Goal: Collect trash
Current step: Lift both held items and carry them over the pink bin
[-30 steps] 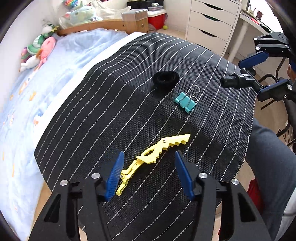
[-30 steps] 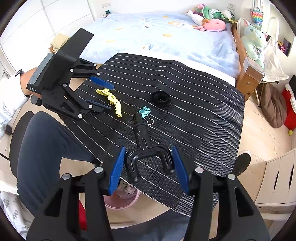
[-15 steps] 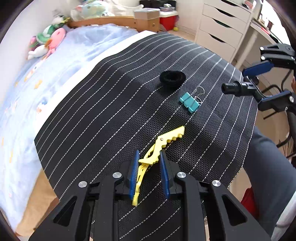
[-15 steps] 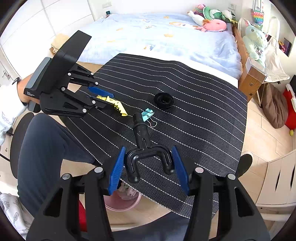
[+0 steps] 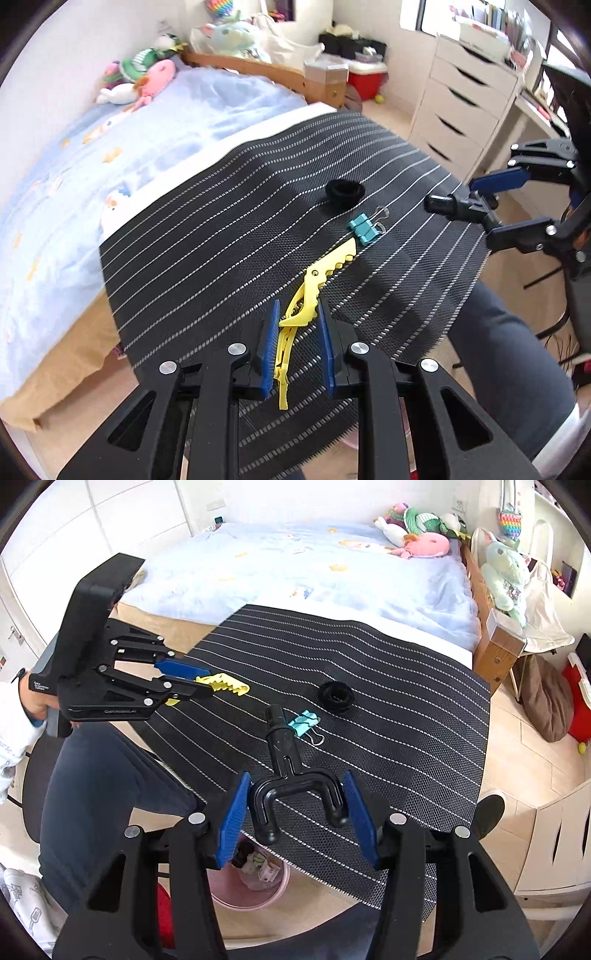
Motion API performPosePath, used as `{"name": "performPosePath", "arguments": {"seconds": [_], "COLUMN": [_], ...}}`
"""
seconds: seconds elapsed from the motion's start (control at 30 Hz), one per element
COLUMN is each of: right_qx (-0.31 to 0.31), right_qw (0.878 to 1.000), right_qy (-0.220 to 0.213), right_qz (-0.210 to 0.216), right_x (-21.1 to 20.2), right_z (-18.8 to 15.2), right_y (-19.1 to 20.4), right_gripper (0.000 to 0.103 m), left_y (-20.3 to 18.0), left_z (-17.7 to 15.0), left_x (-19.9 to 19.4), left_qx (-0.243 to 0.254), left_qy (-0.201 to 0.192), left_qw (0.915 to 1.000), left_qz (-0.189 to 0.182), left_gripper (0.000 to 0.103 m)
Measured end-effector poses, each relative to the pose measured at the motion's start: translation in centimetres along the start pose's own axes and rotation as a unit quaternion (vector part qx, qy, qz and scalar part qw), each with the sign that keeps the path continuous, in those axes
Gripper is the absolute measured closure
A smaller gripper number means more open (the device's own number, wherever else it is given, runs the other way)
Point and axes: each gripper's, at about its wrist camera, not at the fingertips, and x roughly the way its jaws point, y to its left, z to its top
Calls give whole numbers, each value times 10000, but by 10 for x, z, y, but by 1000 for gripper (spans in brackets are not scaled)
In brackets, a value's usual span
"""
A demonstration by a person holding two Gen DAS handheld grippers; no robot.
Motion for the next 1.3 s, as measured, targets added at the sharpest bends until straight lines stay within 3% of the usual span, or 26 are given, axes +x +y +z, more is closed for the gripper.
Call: {"name": "performPosePath", "arguments": {"seconds": [0.67,1.0,1.3], "right_qx": [-616,-652,-660], "right_qw": [9968,9968,9956], "right_qy": [-486,-267,-166], "right_qz": [122,385,644], "right_x": [-48,-33,-23], "right_z": [-38,-72,-80], "right_y": [69,95,106], "right_gripper": [51,51,51], "left_y": [-53,-65,-74], "left_z": [-61,-91,-103], "left_x": [-78,-88,-91], "left_qx": [-302,-460,-486], "left_qy": [-889,-1038,-1044], "left_qw": [9954,9932,9927], "left_qz": [-202,-252,-367], "left_gripper": [83,83,83]}}
